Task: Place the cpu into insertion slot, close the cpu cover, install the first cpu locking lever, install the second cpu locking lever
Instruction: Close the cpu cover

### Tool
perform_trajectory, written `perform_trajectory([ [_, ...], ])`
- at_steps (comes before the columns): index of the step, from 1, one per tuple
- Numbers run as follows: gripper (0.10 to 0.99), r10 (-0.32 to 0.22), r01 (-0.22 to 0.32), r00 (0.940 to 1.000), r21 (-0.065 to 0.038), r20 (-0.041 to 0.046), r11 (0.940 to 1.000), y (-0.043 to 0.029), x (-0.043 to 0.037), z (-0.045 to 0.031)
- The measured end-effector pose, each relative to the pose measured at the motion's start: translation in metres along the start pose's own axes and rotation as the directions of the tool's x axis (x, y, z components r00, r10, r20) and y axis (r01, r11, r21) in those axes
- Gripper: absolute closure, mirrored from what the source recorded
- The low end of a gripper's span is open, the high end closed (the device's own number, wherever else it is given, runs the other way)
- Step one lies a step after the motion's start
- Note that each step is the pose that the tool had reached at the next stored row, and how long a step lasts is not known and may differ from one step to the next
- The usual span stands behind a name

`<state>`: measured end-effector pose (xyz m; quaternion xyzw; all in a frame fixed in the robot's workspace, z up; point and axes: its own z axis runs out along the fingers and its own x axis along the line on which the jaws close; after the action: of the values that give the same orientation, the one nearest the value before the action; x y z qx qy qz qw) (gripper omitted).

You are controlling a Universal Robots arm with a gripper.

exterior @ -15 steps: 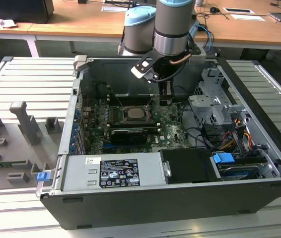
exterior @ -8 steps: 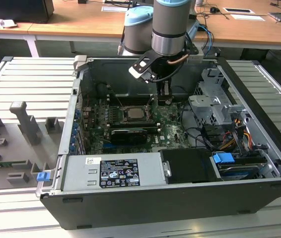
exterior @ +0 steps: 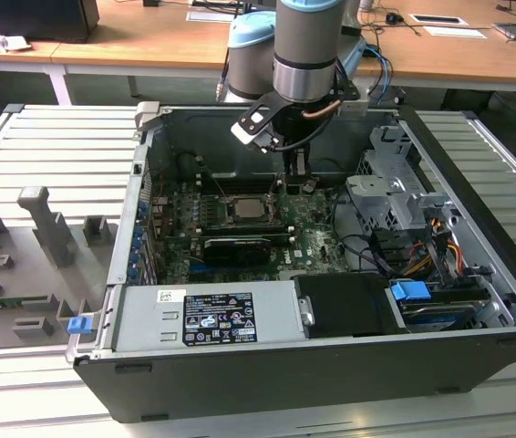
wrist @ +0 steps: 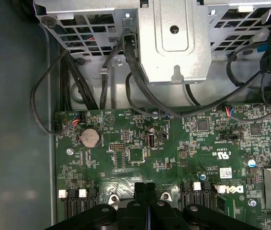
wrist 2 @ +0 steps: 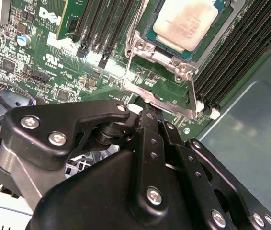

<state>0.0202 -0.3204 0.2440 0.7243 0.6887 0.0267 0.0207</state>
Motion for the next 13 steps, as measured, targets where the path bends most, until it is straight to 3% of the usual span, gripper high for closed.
perform_trajectory([
  [13, 0.980, 0.000, 0.000, 1.0000, 0.000, -0.0001, 1.0000, -0.0137, -0.0006, -0.0008],
])
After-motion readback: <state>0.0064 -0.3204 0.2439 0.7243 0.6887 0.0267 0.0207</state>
